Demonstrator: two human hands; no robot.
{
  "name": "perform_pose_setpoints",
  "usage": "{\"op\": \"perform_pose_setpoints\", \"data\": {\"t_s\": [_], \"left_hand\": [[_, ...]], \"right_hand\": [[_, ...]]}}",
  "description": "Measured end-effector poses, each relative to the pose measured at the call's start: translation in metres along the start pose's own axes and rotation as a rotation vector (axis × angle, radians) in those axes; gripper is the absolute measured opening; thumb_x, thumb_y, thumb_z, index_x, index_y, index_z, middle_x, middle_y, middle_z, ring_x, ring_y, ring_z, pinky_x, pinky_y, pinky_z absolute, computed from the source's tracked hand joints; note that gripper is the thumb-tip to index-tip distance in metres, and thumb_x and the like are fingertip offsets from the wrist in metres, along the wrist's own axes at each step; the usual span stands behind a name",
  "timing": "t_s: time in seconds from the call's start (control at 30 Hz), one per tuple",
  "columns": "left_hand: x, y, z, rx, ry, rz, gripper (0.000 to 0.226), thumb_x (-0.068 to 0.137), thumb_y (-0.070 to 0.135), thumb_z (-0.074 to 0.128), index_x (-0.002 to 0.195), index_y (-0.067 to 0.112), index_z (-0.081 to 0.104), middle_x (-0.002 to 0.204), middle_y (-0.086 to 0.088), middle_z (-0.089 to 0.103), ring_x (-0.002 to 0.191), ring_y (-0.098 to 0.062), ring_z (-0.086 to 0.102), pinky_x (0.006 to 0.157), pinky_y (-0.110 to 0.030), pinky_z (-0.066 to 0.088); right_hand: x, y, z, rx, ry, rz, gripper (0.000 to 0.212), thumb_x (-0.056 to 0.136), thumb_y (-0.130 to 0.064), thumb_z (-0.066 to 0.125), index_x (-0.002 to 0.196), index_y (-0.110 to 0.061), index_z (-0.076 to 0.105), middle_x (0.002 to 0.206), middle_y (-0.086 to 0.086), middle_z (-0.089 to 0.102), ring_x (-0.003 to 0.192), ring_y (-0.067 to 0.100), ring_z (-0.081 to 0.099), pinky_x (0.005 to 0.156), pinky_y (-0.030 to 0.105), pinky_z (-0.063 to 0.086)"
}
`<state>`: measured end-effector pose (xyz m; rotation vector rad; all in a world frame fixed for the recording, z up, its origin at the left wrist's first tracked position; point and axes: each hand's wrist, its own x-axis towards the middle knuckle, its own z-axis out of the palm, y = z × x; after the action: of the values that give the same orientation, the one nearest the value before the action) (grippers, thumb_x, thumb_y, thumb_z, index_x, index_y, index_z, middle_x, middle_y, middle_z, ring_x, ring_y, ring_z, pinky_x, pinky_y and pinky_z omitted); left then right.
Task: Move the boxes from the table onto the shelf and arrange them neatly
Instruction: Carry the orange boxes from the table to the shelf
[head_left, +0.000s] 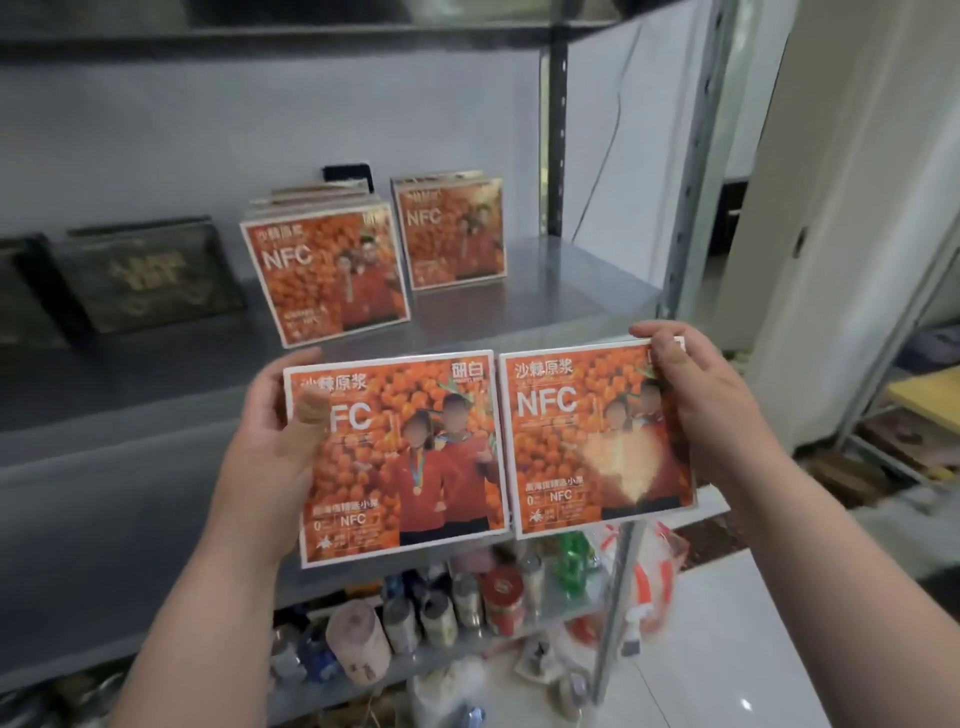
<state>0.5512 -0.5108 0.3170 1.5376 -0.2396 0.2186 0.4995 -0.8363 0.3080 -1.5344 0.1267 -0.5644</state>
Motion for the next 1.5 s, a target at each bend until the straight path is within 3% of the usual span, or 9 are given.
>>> {"op": "perform_pose_setpoints", "data": {"t_s": [0.07, 0.23, 0.37, 0.53, 0.7, 0.87, 1.07, 1.3, 1.5], "left_hand": [[0.011, 0.002, -0.005, 0.006, 0.006, 0.032, 0.046, 0.080, 0.057, 0.069, 0.121, 0.042, 0.055, 0.106, 0.006, 0.074, 0.086, -0.022, 0.075, 0.066, -0.044, 0.061], [0.038, 0.005, -0.012, -0.105, 0.114, 0.125, 0.040, 0.091, 0.013, 0.067, 0.118, 0.040, 0.056, 0.105, 0.003, 0.072, 0.087, -0.021, 0.074, 0.060, -0.035, 0.058], [0.052, 0.015, 0.002, -0.147, 0.128, 0.194, 0.048, 0.091, 0.000, 0.061, 0.118, 0.038, 0.054, 0.106, 0.004, 0.070, 0.093, -0.021, 0.073, 0.062, -0.038, 0.060], [0.079, 0.027, 0.040, -0.112, 0.044, 0.252, 0.051, 0.081, 0.011, 0.076, 0.119, 0.038, 0.054, 0.109, 0.008, 0.070, 0.098, -0.017, 0.071, 0.071, -0.038, 0.061], [0.119, 0.028, 0.086, 0.085, -0.025, 0.237, 0.051, 0.084, 0.015, 0.075, 0.113, 0.050, 0.054, 0.105, 0.021, 0.069, 0.095, -0.004, 0.069, 0.069, -0.027, 0.059], [0.154, 0.016, 0.117, 0.137, -0.022, 0.218, 0.051, 0.084, 0.018, 0.076, 0.114, 0.053, 0.054, 0.109, 0.019, 0.069, 0.100, -0.007, 0.069, 0.077, -0.037, 0.061], [0.166, 0.022, 0.122, 0.623, 0.054, 0.367, 0.058, 0.077, 0.030, 0.083, 0.119, 0.051, 0.050, 0.120, 0.027, 0.037, 0.103, 0.019, 0.044, 0.072, -0.001, 0.041], [0.177, 0.032, 0.131, 1.014, 0.072, 0.464, 0.063, 0.082, 0.041, 0.075, 0.137, 0.040, 0.044, 0.132, 0.023, 0.025, 0.120, 0.007, 0.019, 0.103, -0.026, 0.028], [0.187, 0.033, 0.134, 1.164, 0.057, 0.503, 0.062, 0.087, 0.041, 0.070, 0.142, 0.031, 0.042, 0.142, 0.013, 0.033, 0.133, -0.005, 0.019, 0.103, -0.021, 0.019]], "right_hand": [[0.017, -0.008, 0.009, 0.015, -0.023, -0.044, 0.036, 0.076, -0.061, 0.064, 0.100, -0.034, 0.069, 0.079, 0.000, 0.066, 0.069, 0.016, 0.061, 0.070, 0.033, 0.050], [0.059, -0.021, 0.029, 0.099, 0.022, -0.190, 0.014, 0.092, -0.043, 0.058, 0.098, -0.033, 0.066, 0.084, 0.008, 0.064, 0.075, 0.027, 0.063, 0.073, 0.044, 0.054], [0.097, -0.034, 0.035, 0.155, 0.103, -0.275, 0.013, 0.103, -0.033, 0.051, 0.110, -0.024, 0.058, 0.078, -0.005, 0.070, 0.068, 0.016, 0.069, 0.057, 0.032, 0.059], [0.165, -0.042, 0.048, 0.038, 0.061, -0.354, 0.008, 0.102, -0.035, 0.055, 0.106, -0.031, 0.060, 0.093, -0.001, 0.066, 0.083, 0.018, 0.066, 0.073, 0.039, 0.058], [0.226, -0.033, 0.069, -0.057, -0.065, -0.336, 0.013, 0.101, -0.026, 0.057, 0.112, -0.019, 0.060, 0.084, -0.006, 0.066, 0.070, 0.004, 0.064, 0.061, 0.019, 0.053], [0.279, -0.025, 0.073, -0.163, -0.223, -0.297, 0.017, 0.098, -0.038, 0.060, 0.112, -0.029, 0.065, 0.099, -0.013, 0.072, 0.089, 0.007, 0.071, 0.073, 0.022, 0.054], [0.315, -0.034, 0.072, -0.362, -0.478, -0.267, 0.017, 0.093, -0.027, 0.068, 0.108, -0.031, 0.077, 0.106, -0.017, 0.073, 0.097, 0.006, 0.070, 0.073, 0.015, 0.050], [0.329, -0.046, 0.083, -0.459, -0.499, -0.212, 0.022, 0.095, -0.047, 0.059, 0.104, -0.040, 0.077, 0.110, -0.016, 0.073, 0.105, 0.010, 0.067, 0.102, 0.039, 0.050], [0.314, -0.062, 0.081, -0.470, -0.577, -0.124, 0.041, 0.098, -0.061, 0.043, 0.111, -0.037, 0.073, 0.119, -0.011, 0.067, 0.108, 0.009, 0.062, 0.078, 0.023, 0.043]]}}
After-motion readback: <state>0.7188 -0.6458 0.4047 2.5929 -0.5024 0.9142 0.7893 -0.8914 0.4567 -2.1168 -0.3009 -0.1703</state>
